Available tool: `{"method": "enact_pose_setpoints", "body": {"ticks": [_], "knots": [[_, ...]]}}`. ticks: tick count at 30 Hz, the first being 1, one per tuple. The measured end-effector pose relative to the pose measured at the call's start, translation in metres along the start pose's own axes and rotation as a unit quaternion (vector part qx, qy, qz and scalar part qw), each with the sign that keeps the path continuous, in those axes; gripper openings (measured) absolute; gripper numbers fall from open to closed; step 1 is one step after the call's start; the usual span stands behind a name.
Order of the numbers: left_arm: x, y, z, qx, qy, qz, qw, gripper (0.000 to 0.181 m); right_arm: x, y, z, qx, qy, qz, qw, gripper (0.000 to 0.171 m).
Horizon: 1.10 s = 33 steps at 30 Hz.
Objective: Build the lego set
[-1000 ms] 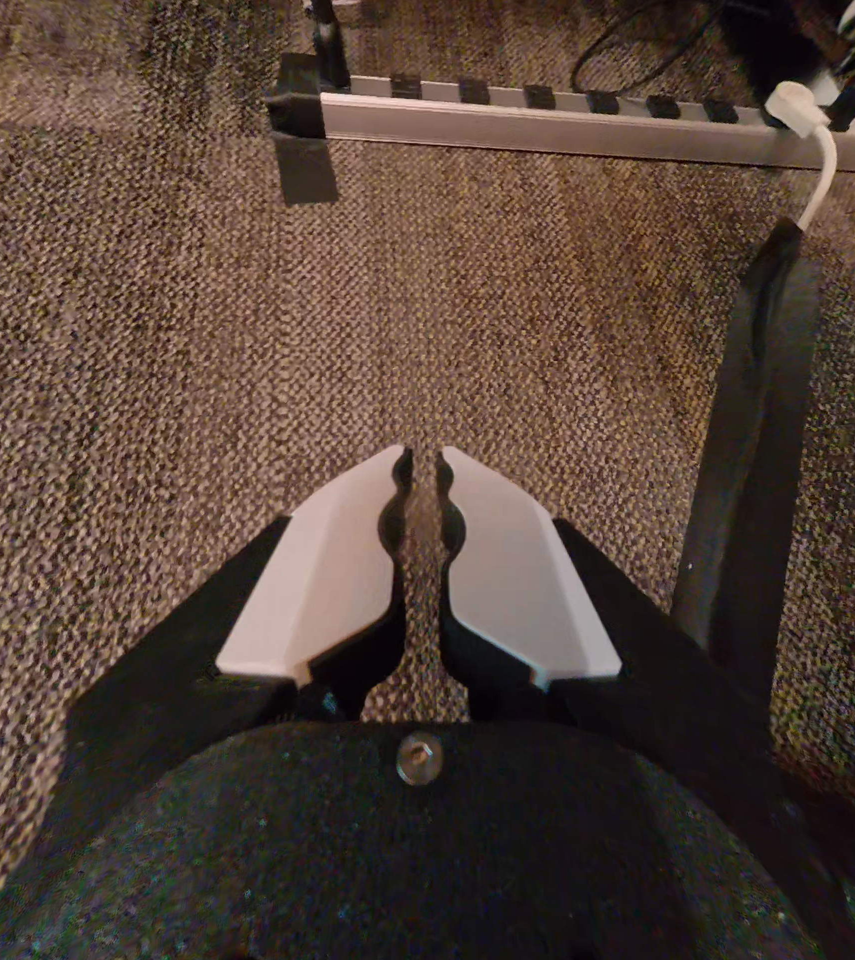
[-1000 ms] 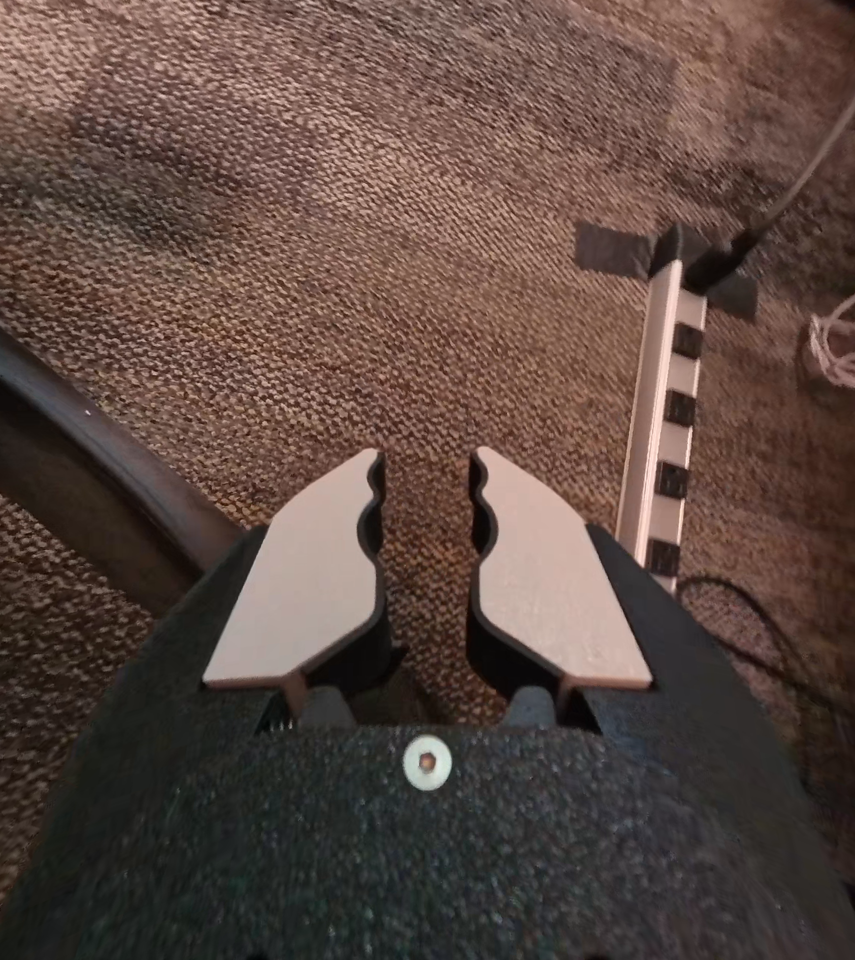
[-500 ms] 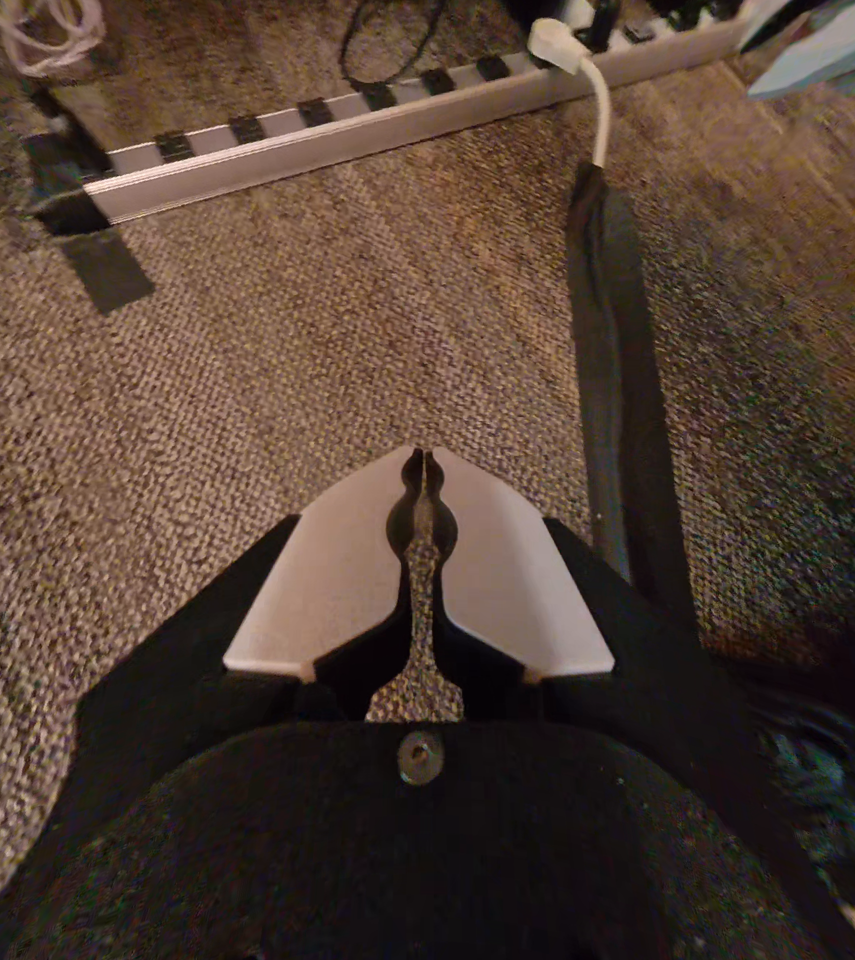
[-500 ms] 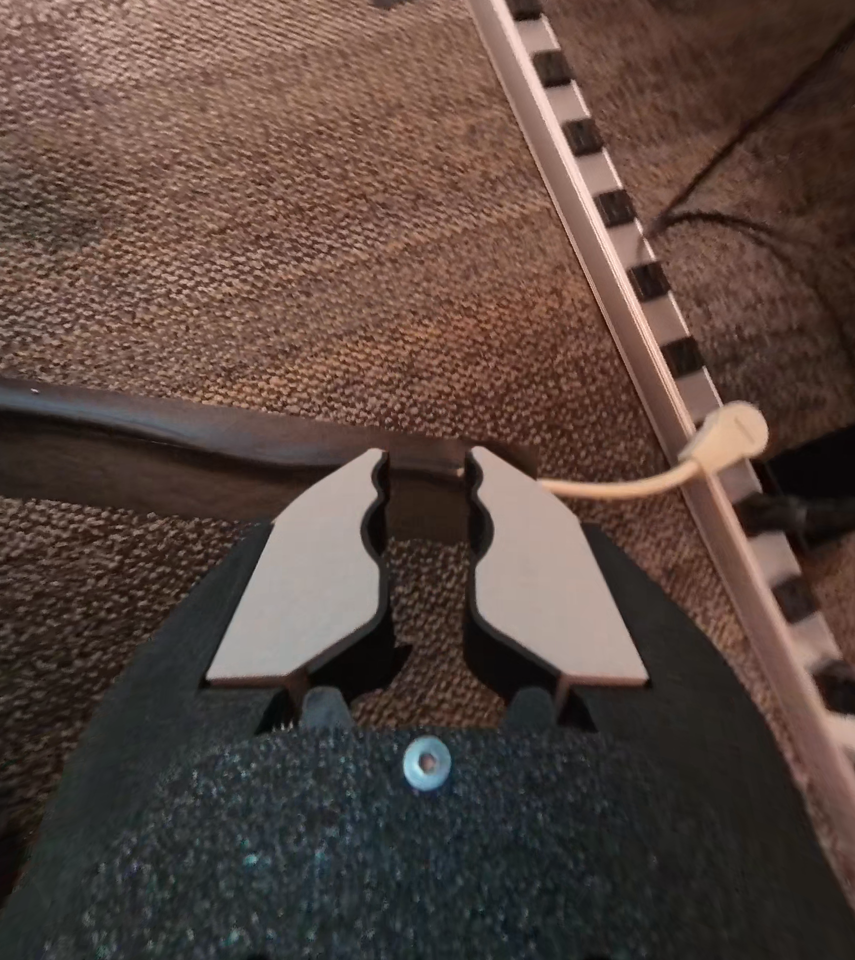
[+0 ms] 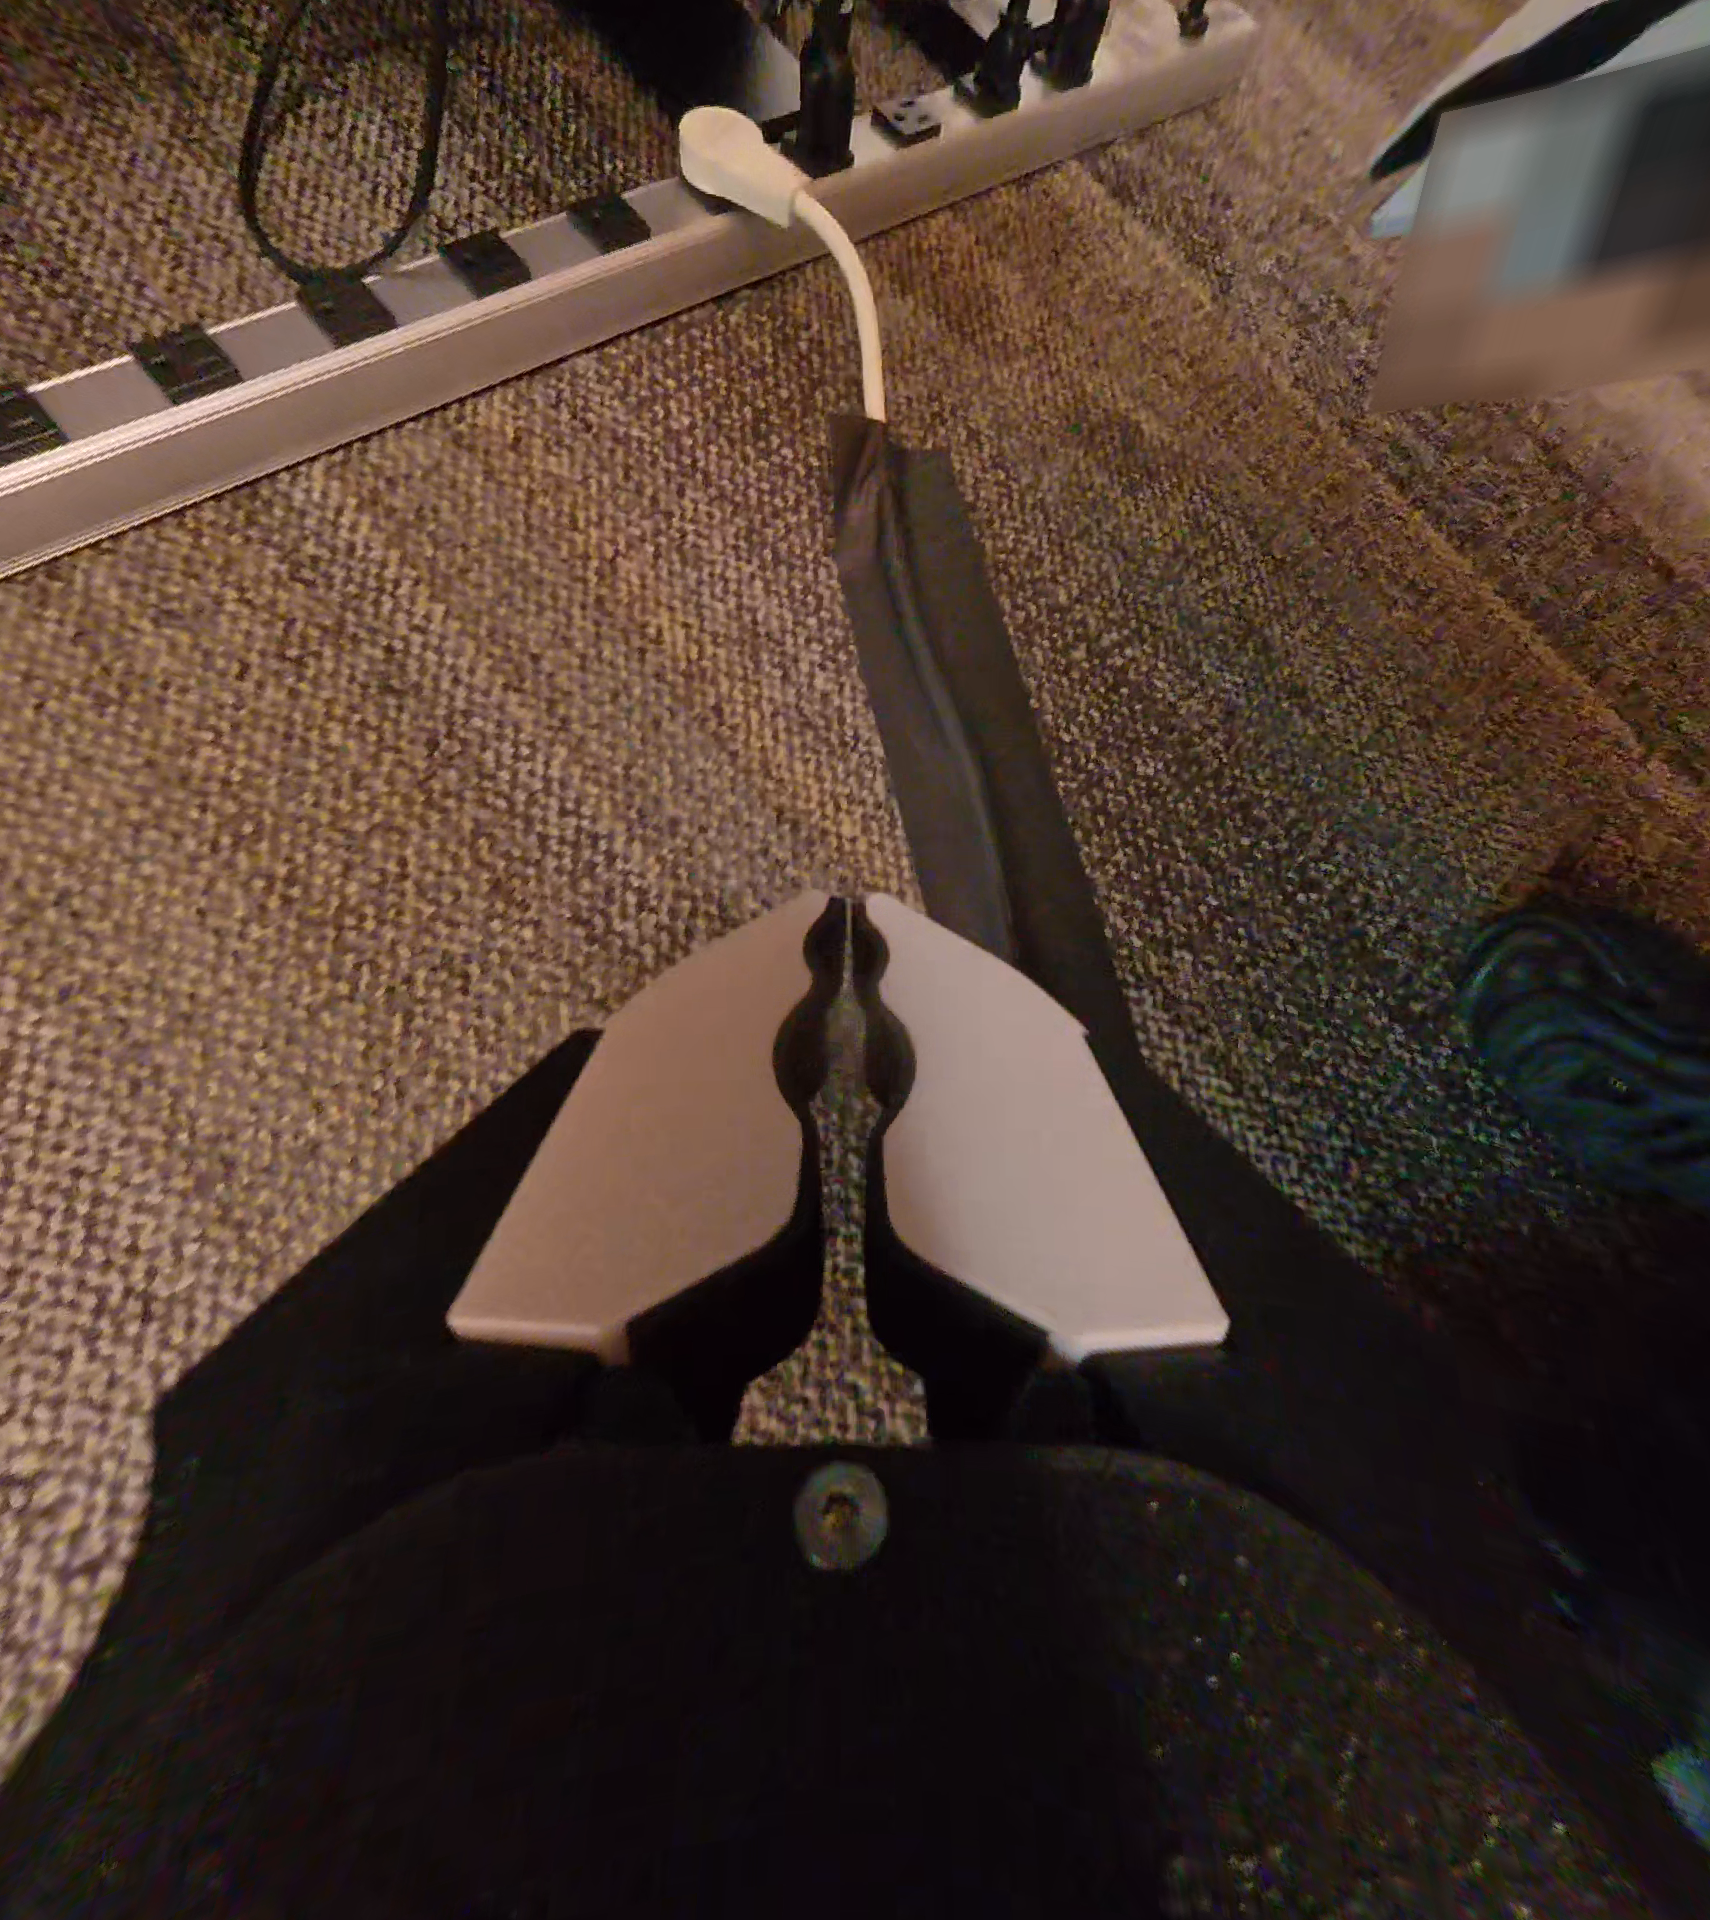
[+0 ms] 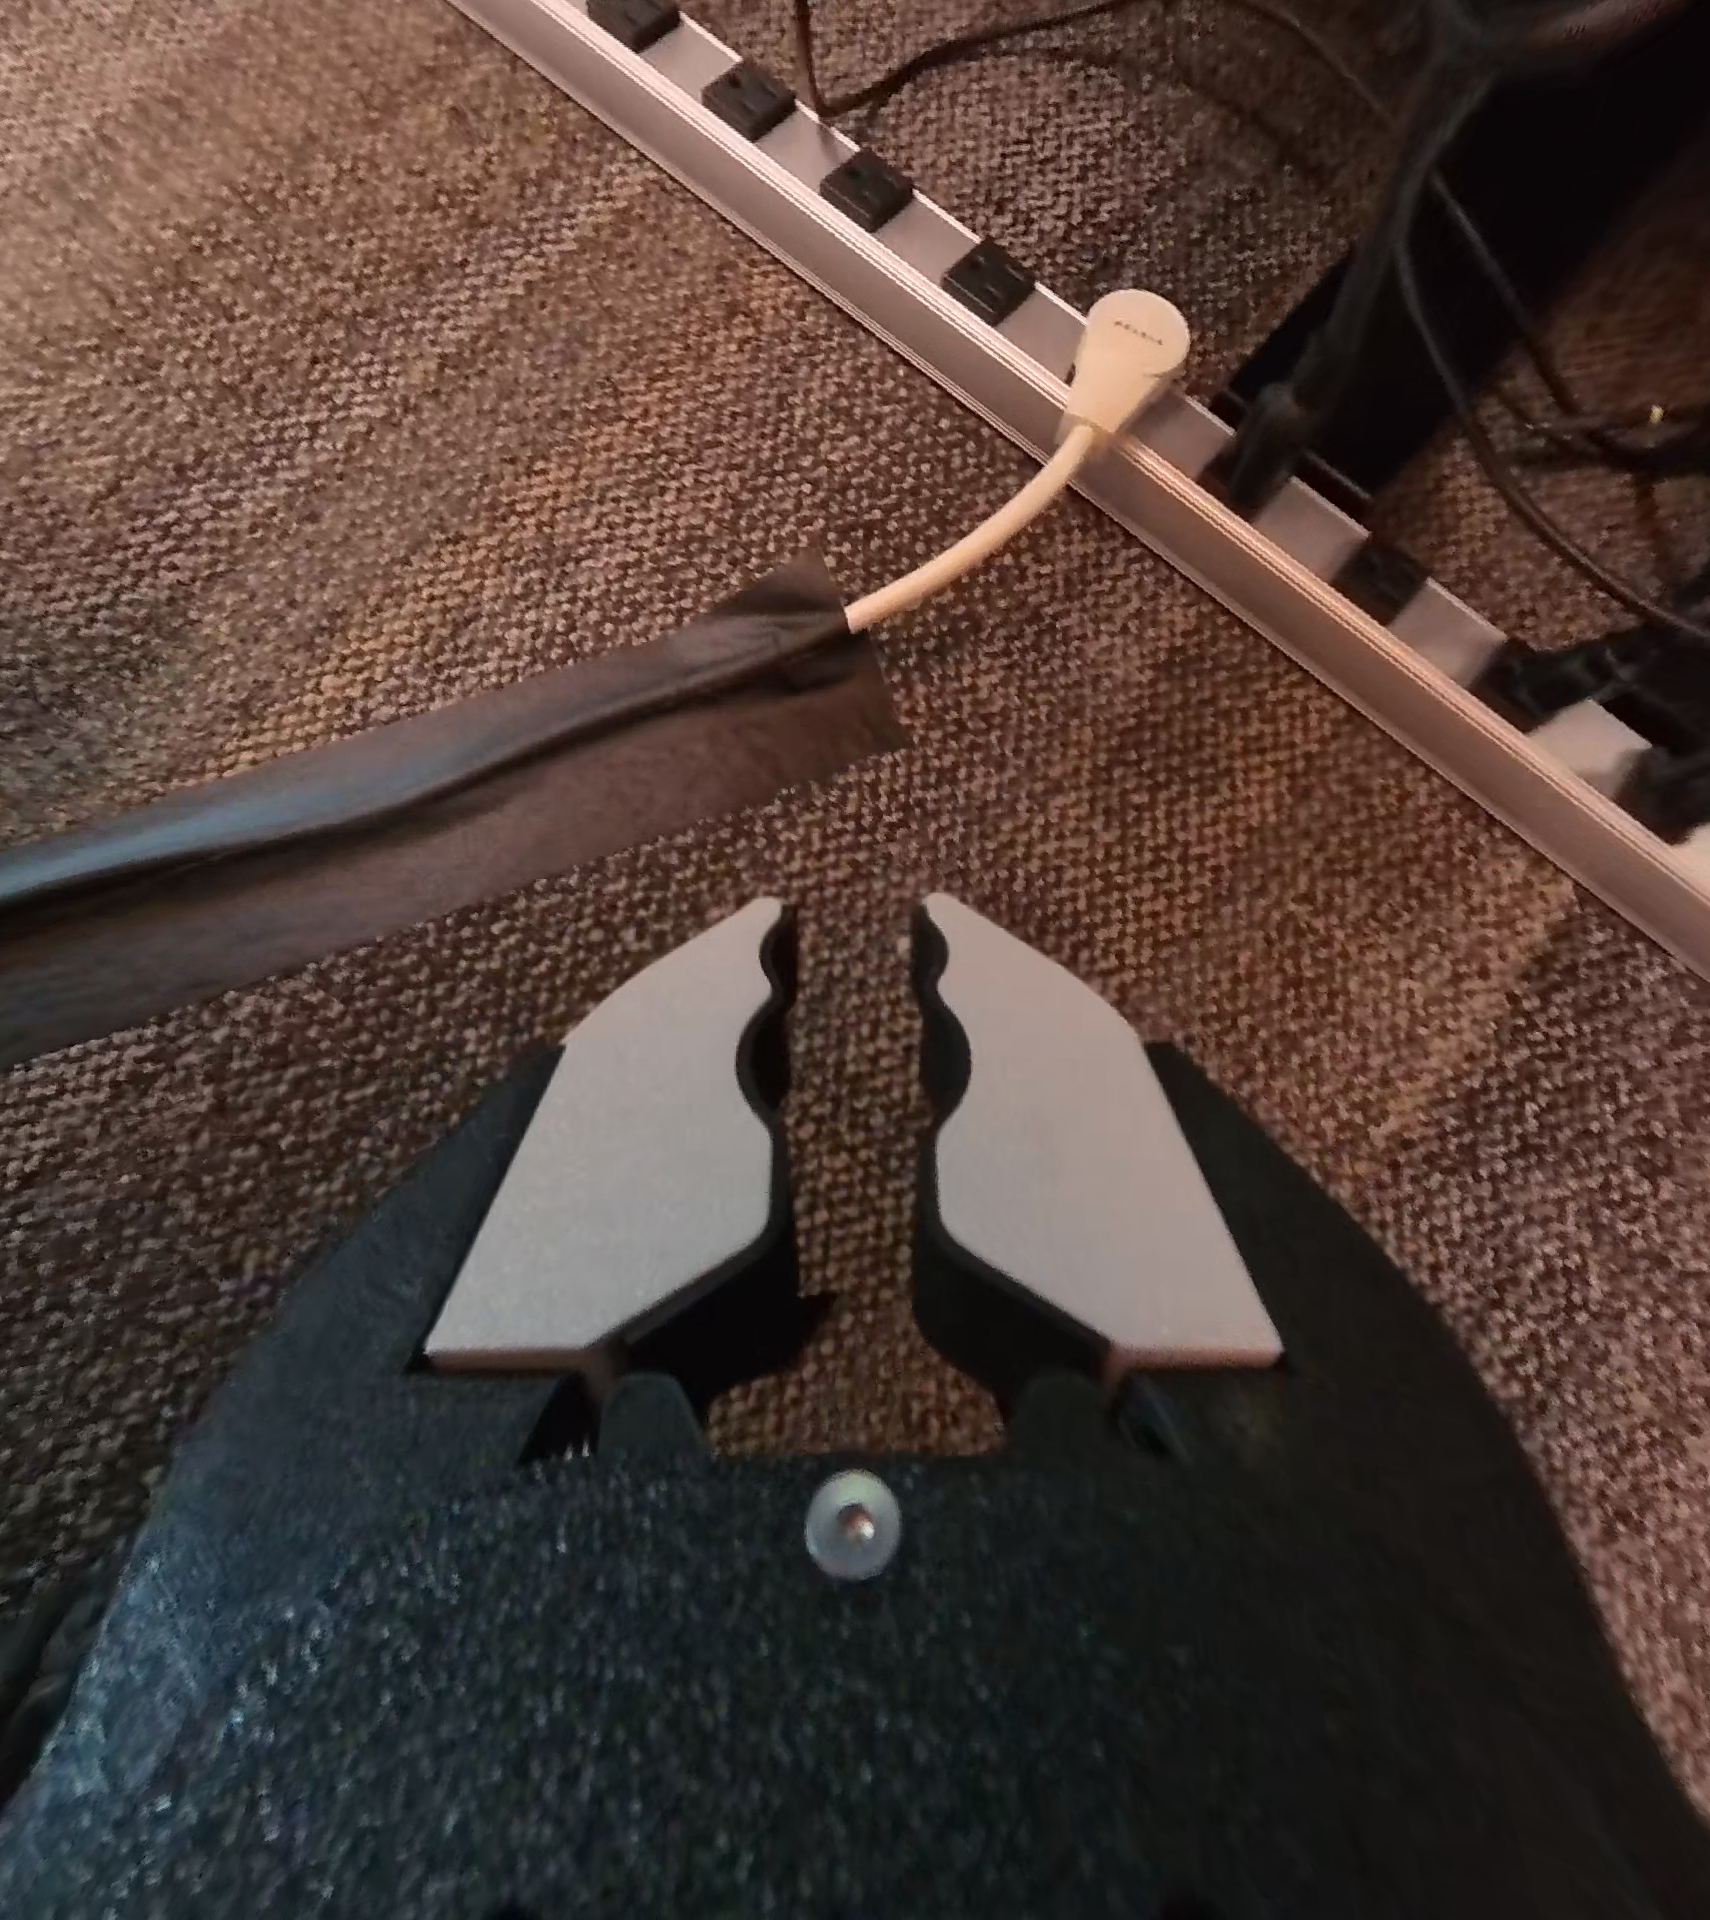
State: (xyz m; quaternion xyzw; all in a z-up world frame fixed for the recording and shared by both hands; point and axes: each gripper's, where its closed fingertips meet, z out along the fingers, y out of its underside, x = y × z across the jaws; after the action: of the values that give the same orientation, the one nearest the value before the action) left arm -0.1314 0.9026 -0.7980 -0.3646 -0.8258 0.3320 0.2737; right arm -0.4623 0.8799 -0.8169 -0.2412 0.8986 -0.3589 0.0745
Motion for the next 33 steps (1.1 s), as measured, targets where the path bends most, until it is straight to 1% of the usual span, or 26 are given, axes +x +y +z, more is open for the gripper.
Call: {"method": "enact_pose_setpoints", "body": {"ticks": [4, 8, 12, 15, 18, 23, 25, 28, 30, 33], "knots": [[-0.003, -0.008, 0.012, 0.001, 0.011, 0.001, 1.0, 0.001, 0.004, 0.009, -0.011, -0.004, 0.01, 0.004, 1.0, 0.02], [-0.012, -0.018, 0.019, 0.013, 0.007, -0.008, 1.0, 0.001, 0.009, 0.013, -0.013, -0.004, 0.017, 0.014, 1.0, 0.02], [-0.023, -0.015, 0.024, 0.018, -0.004, -0.023, 1.0, 0.001, 0.007, 0.009, -0.006, -0.003, 0.011, 0.006, 1.0, 0.019], [-0.029, -0.018, 0.023, 0.034, -0.016, -0.041, 0.998, 0.0, 0.002, -0.004, 0.002, 0.003, 0.001, -0.014, 1.0, 0.018], [-0.036, -0.019, 0.014, 0.05, -0.04, -0.041, 0.997, 0.0, -0.004, -0.022, 0.012, 0.014, -0.013, -0.039, 0.999, 0.017], [-0.057, -0.004, -0.01, 0.055, -0.093, -0.061, 0.992, 0.001, -0.017, -0.054, 0.034, 0.035, -0.034, -0.075, 0.996, 0.017], [-0.069, -0.007, -0.022, 0.055, -0.123, -0.049, 0.99, 0.001, -0.021, -0.072, 0.043, 0.043, -0.044, -0.086, 0.994, 0.017], [-0.084, -0.028, -0.046, 0.038, -0.143, 0.019, 0.989, 0.001, -0.026, -0.112, 0.051, 0.062, -0.057, -0.129, 0.988, 0.017], [-0.099, -0.052, -0.066, 0.039, -0.174, 0.071, 0.981, 0.002, -0.03, -0.143, 0.052, 0.082, -0.074, -0.138, 0.984, 0.016], [-0.114, -0.088, -0.089, 0.063, -0.193, 0.066, 0.977, 0.003, -0.038, -0.187, 0.05, 0.111, -0.093, -0.152, 0.978, 0.015]]}}
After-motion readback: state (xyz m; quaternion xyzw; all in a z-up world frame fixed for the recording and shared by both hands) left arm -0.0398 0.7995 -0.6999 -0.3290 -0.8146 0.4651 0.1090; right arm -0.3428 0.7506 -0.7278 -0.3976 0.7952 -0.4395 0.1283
